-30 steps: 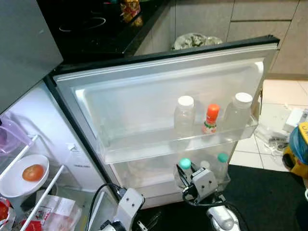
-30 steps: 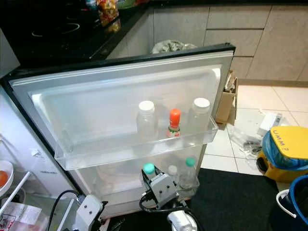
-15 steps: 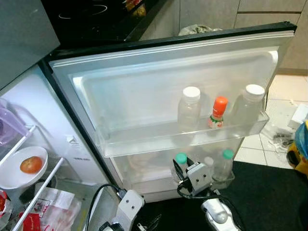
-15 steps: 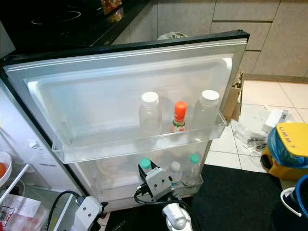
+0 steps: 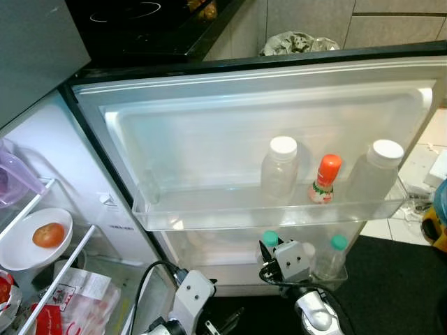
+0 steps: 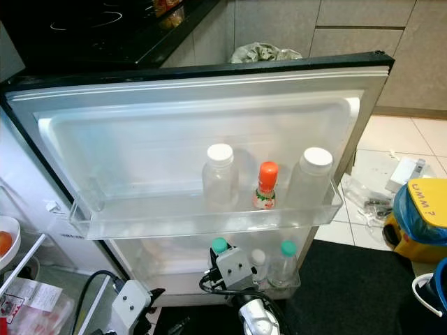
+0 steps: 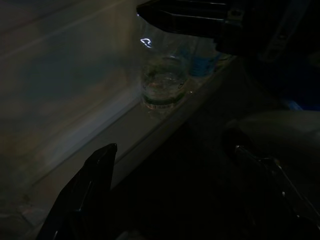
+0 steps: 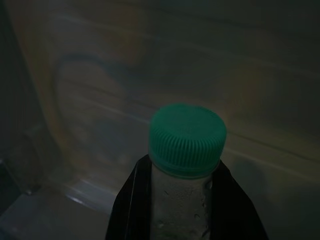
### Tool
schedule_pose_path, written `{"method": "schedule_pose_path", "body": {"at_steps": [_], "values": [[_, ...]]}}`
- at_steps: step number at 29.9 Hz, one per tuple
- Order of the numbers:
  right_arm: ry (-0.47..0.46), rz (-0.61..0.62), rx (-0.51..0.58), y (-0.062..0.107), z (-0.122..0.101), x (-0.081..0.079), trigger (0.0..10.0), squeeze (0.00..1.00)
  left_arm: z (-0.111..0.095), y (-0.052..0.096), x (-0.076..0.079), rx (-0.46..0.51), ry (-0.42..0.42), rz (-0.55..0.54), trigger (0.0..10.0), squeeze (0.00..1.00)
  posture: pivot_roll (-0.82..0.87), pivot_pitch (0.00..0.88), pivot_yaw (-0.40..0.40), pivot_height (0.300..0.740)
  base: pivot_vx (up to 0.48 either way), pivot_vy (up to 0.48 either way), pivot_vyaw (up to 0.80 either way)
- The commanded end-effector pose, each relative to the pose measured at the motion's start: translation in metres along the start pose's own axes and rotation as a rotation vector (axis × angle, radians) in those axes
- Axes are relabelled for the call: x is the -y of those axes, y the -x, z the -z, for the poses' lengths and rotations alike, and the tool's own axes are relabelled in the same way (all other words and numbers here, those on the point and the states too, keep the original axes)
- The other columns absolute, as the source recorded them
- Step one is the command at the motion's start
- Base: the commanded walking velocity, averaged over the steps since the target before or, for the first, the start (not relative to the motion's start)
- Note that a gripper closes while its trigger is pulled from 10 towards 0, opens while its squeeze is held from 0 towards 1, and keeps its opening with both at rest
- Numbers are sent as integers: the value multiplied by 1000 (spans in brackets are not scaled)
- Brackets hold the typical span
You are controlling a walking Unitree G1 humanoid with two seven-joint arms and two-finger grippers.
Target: Restocking fridge
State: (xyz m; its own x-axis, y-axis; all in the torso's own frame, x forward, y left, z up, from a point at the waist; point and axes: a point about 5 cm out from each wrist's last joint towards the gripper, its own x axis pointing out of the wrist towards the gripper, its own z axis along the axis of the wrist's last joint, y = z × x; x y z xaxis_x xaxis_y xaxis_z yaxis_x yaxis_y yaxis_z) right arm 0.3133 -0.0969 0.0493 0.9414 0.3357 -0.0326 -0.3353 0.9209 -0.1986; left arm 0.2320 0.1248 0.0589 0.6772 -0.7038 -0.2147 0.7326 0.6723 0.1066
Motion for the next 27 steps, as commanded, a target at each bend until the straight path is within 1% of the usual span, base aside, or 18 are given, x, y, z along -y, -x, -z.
{"method": "schedule_pose_path", "body": {"at_steps": [1,7,10,11,12,13,14,15,16,19,22,23,24,25,27], "values": [[-25,5,-49,4,9,-5,10000,0,6,7,2,-48,-8,26,10000,0,179,324,77,602,0,0,0],[-69,25,-118,4,15,-3,10000,0,5,7,3,-57,-14,40,10000,0,179,321,76,602,0,0,0],[-79,28,-125,4,16,-3,10000,0,4,7,3,-57,-15,40,10000,0,179,321,76,602,0,0,0],[-105,26,-134,4,17,-3,10000,0,4,7,3,-56,-15,41,10000,0,177,319,73,602,0,0,0],[-117,26,-138,4,18,-2,10000,55,3,6,3,-55,-15,42,10000,0,177,319,73,602,0,0,0],[-117,26,-138,4,18,-2,10000,55,3,6,3,-55,-15,42,10000,0,177,319,73,602,0,0,0],[-133,21,-145,5,19,-2,10000,584,3,5,4,-55,-14,43,10000,0,175,320,72,602,0,0,0],[-133,21,-145,5,19,-2,10000,584,3,5,4,-55,-14,43,10000,0,175,320,72,602,0,0,0],[-142,20,-148,5,19,-2,10000,1000,3,5,4,-55,-14,44,10000,0,173,319,71,602,0,0,0],[-156,30,-159,6,21,-1,10000,1000,3,4,4,-59,-15,48,10000,0,167,317,72,602,0,0,0],[-147,39,-161,7,22,0,10000,1000,4,4,5,-61,-15,50,10000,0,162,315,73,602,0,0,0],[-186,28,-165,7,22,0,10000,102,4,3,5,-63,-16,53,10000,0,155,314,72,602,0,0,0],[-217,25,-162,7,23,0,10000,0,4,2,5,-64,-16,56,10000,0,148,309,71,602,0,0,0],[-237,11,-156,8,23,-1,10000,0,4,1,5,-64,-17,59,10000,0,143,307,70,602,0,0,0],[-242,-1,-143,10,23,-1,10000,0,4,-2,5,-63,-16,62,10000,0,126,299,63,602,0,0,0]]}}
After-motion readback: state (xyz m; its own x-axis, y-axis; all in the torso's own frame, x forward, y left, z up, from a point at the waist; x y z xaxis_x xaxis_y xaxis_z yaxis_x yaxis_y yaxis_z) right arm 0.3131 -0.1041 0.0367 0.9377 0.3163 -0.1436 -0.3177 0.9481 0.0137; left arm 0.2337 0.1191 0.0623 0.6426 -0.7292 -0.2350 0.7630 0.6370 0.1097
